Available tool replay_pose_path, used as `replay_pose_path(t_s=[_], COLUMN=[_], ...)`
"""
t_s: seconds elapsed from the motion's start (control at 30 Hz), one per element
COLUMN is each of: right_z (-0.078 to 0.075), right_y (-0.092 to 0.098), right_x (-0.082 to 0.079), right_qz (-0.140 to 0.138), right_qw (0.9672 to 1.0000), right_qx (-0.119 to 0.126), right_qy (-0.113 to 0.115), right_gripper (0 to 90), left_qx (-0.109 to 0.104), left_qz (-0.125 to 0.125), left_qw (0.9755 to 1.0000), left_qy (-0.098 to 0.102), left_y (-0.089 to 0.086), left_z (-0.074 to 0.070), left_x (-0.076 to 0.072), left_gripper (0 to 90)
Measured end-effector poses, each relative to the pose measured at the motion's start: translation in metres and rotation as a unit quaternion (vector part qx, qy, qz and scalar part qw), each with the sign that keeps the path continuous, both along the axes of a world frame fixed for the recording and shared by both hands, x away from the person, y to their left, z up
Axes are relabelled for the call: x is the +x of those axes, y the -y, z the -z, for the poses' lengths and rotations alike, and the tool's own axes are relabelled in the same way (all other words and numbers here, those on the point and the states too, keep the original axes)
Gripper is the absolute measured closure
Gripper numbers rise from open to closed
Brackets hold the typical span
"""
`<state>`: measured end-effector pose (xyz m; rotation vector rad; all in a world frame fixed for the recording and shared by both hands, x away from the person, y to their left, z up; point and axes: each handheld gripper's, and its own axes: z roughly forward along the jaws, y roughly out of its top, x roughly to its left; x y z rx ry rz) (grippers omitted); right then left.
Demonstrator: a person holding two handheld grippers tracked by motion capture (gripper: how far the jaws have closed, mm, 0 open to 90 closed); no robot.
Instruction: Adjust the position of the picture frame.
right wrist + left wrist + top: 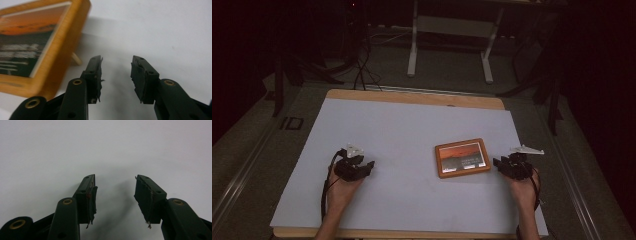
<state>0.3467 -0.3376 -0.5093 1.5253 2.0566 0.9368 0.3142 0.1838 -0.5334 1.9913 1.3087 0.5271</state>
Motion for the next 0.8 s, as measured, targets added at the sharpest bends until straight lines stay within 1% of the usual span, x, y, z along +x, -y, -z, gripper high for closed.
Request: replay_pose_path(t_s=[0.07,0.1,0.2,0.3,0.33,0.37,0.4,0.47,0.5,0.53,0.57,0.63,0.67,0.7,0.77,0.8], right_z=[-0.003,-0.004,-0.011,-0.016,-0.018,-0.018,-0.02,-0.022,-0.022,-0.023,-0.023,-0.024,-0.025,-0.025,-0.025,-0.024], right_y=[-0.003,-0.003,-0.005,-0.005,-0.005,-0.005,-0.007,-0.01,-0.01,-0.012,-0.012,-0.01,-0.009,-0.009,-0.009,-0.009], right_x=[-0.001,-0.002,-0.004,-0.006,-0.007,-0.007,-0.008,-0.009,-0.009,-0.01,-0.01,-0.012,-0.013,-0.014,-0.017,-0.02], right_qz=[-0.004,-0.006,-0.017,-0.026,-0.033,-0.033,-0.041,-0.05,-0.05,-0.053,-0.052,-0.053,-0.056,-0.056,-0.058,-0.059], right_qw=[1.0,0.9999,0.9996,0.9991,0.9987,0.9987,0.9982,0.9978,0.9978,0.9978,0.9979,0.9974,0.9966,0.9963,0.9961,0.9959], right_qx=[-0.002,0.0,0.01,0.021,0.025,0.025,0.03,0.029,0.029,0.022,0.022,0.037,0.051,0.056,0.059,0.064], right_qy=[0.008,0.01,0.02,0.027,0.03,0.03,0.032,0.033,0.033,0.034,0.033,0.032,0.032,0.032,0.03,0.023], right_gripper=[60.8,60.8,60.6,60.0,60.0,60.0,59.8,59.2,59.2,59.2,58.7,55.7,55.1,54.3,53.3,51.0], left_qx=[-0.004,-0.009,-0.015,-0.017,-0.02,-0.02,-0.02,-0.022,-0.022,-0.024,-0.026,-0.029,-0.028,-0.03,-0.028,-0.026], left_qz=[0.003,0.007,0.013,0.015,0.02,0.02,0.02,0.019,0.019,0.016,0.016,0.019,0.02,0.025,0.027,0.035], left_qw=[1.0,0.9999,0.9998,0.9997,0.9996,0.9996,0.9996,0.9996,0.9996,0.9996,0.9995,0.9994,0.9994,0.9992,0.9992,0.999], left_qy=[0.002,0.0,-0.002,0.0,0.001,0.001,0.001,-0.001,-0.001,-0.003,-0.004,-0.004,-0.004,-0.004,-0.004,-0.004], left_y=[0.0,-0.001,0.0,0.002,0.003,0.003,0.003,0.003,0.003,0.002,0.002,0.003,0.004,0.006,0.007,0.011], left_z=[-0.002,-0.002,-0.003,-0.003,-0.004,-0.004,-0.004,-0.004,-0.004,-0.004,-0.004,-0.004,-0.004,-0.004,-0.004,-0.004], left_x=[-0.001,-0.001,-0.002,-0.003,-0.003,-0.003,-0.003,-0.003,-0.003,-0.003,-0.003,-0.004,-0.004,-0.004,-0.004,-0.005], left_gripper=[51.0,50.9,50.3,50.0,49.9,49.8,49.6,49.4,49.4,49.4,49.4,49.4,49.4,49.4,49.4,49.4])
